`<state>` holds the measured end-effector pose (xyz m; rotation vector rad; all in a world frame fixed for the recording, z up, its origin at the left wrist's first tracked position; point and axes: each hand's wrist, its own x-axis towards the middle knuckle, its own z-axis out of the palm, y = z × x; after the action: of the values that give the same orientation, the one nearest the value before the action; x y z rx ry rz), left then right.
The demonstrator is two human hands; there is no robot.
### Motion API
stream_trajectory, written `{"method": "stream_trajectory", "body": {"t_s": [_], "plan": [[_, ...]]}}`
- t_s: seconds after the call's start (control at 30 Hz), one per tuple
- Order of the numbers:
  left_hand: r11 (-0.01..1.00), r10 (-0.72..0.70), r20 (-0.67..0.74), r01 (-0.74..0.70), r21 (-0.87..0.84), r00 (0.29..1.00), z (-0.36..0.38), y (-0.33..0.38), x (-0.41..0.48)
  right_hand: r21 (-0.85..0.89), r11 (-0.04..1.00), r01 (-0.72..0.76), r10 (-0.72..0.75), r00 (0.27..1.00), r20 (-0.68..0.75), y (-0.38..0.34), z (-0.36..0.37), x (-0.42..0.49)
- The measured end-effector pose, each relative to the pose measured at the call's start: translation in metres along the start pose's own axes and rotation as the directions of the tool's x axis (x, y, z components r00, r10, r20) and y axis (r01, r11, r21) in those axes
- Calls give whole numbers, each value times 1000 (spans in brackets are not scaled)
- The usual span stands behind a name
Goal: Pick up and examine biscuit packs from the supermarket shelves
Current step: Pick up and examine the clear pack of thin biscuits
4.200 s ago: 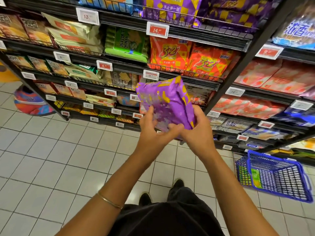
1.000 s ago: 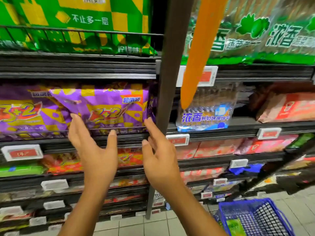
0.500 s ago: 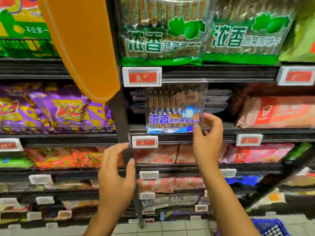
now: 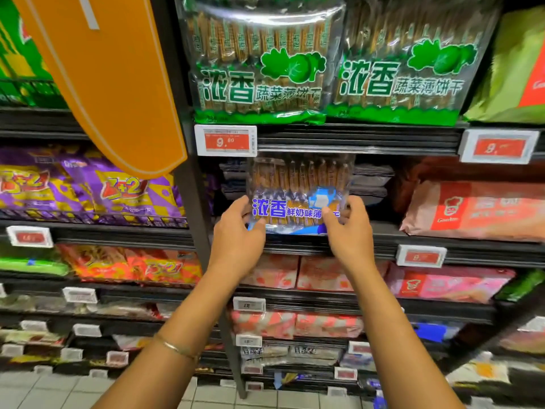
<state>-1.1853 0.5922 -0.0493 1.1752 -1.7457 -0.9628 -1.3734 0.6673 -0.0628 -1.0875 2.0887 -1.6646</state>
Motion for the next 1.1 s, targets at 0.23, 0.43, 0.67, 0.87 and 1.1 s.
{"method": "stream_trajectory", "body": {"t_s": [0.23,0.43,0.67,0.87,1.1], "plan": [[977,148,-134,-166,-132,980,-3,-9,-41,338,931,-140,48,963,266,11,-33,-12],[934,12,-21,-19,-356,1000,-16,-32,-73,427,880,-208,56,938,342,48,-46,-54],[612,-279,279,394,-686,919,-23,-54,-106,244,907,-344,79,708,702,74,-33,-109],[628,-369,324,491,-603,871,-27,-75,-136,243,820,-518,270,725,634,66,-11,-117],[676,-469,303,558,-481,829,-33,-77,-142,172,847,-502,352,774,527,58,4,-132]]}}
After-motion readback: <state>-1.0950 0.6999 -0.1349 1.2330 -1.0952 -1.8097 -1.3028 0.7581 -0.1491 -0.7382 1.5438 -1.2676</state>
